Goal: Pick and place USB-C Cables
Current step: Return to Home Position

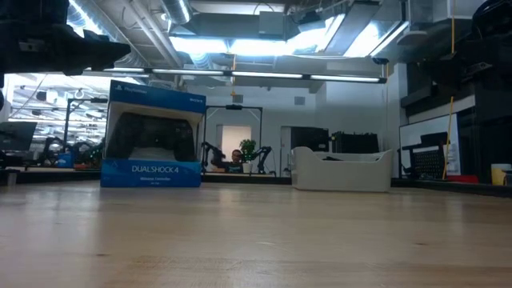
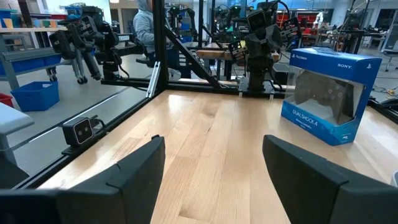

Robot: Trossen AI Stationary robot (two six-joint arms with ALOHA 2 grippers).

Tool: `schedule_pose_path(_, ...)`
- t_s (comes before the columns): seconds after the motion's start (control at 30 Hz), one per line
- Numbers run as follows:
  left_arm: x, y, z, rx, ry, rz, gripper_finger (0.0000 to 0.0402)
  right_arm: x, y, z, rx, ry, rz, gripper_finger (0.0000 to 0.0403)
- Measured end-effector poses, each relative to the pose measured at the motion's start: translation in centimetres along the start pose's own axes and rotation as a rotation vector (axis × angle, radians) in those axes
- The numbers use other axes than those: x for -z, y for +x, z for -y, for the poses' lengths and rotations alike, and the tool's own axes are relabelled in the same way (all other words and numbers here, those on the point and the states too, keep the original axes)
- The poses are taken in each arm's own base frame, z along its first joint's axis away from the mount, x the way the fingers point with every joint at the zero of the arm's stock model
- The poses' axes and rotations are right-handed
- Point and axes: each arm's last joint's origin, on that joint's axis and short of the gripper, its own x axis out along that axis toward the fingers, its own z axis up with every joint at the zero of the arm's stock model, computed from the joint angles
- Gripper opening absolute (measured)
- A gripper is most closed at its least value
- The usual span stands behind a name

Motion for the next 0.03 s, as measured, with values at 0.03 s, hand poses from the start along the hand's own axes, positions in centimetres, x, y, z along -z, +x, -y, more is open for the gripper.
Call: schedule_pose_path(0.03,0.0,0.0,0.0,0.0,0.0,0.0,0.0071,0.0,0.0,0.0,0.0,0.0,0.0,0.0275)
